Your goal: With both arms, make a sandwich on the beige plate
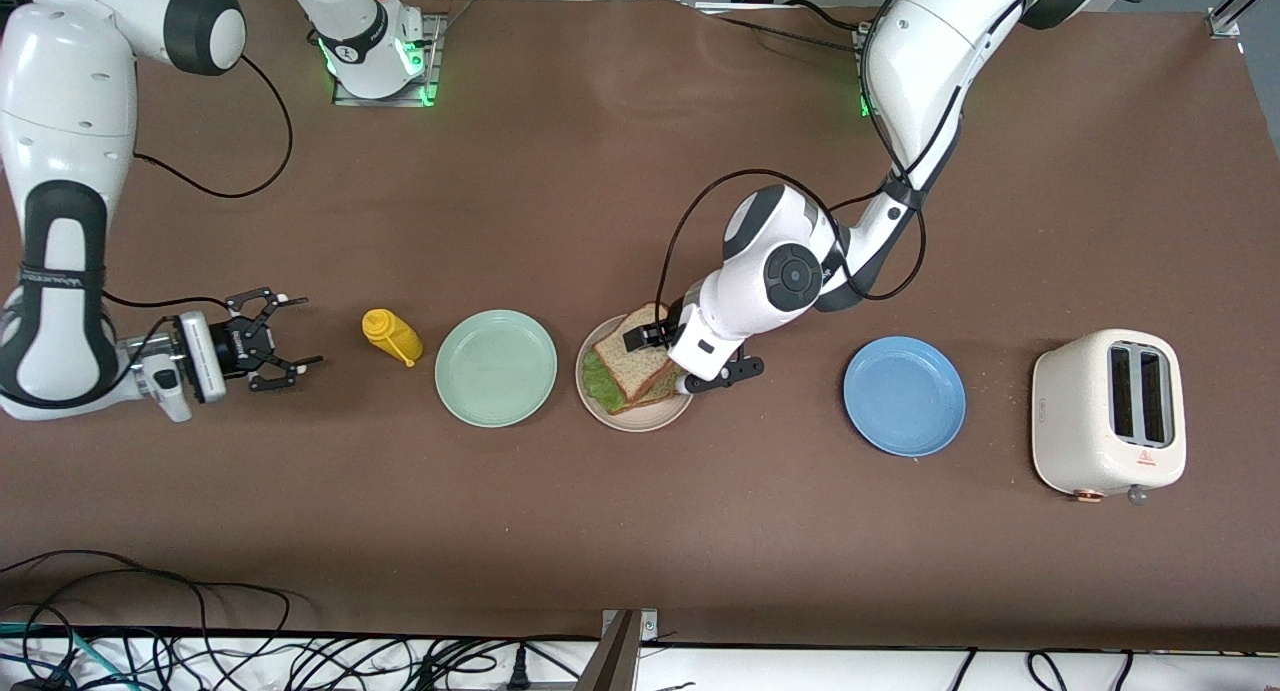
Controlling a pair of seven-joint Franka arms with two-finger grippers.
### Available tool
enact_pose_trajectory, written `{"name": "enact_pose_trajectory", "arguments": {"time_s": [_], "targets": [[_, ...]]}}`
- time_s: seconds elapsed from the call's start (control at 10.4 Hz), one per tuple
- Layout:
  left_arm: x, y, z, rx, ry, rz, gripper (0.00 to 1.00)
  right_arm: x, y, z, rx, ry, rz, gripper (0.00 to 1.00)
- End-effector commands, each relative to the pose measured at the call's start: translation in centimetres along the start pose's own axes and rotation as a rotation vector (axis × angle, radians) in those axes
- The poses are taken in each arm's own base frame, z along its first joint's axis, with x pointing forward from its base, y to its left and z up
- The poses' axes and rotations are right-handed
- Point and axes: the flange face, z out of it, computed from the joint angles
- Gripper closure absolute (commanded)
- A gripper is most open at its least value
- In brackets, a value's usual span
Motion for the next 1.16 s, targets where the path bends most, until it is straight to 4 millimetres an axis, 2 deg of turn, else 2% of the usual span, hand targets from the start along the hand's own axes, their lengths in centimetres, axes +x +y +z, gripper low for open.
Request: {"name": "enact_pose_trajectory", "arguments": {"time_s": [0.0,0.19,0.48,0.68,0.77,0.87,0.97,1.06], "targets": [[1.0,-0.9,0.6,0.054,0.030,0.009,0.07,3.6,-2.0,-2.7,-0.031,-0.058,0.208,0.00],[2.4,-2.1,1.3,0.079,0.049,0.000,0.07,6.6,-2.7,-4.1,-0.076,-0.076,0.358,0.00],[2.7,-2.6,1.8,0.088,0.048,-0.006,0.07,11.1,-3.5,-5.6,-0.126,-0.097,0.554,0.00],[2.8,-2.5,1.3,0.084,0.053,-0.006,0.07,15.0,-5.9,-6.7,-0.183,-0.171,0.656,0.00],[3.2,-2.7,0.4,0.087,0.053,-0.011,0.08,16.5,-6.7,-6.7,-0.216,-0.219,0.681,0.00],[3.6,-2.9,-1.7,0.107,0.046,-0.010,0.08,18.3,-8.1,-7.5,-0.285,-0.272,0.730,0.00],[3.7,-2.9,-4.8,0.118,0.050,-0.012,0.08,20.1,-9.5,-7.7,-0.356,-0.305,0.792,0.00],[3.8,-3.1,-7.5,0.151,0.066,0.009,0.08,22.0,-10.9,-7.0,-0.416,-0.351,0.835,0.00]]}}
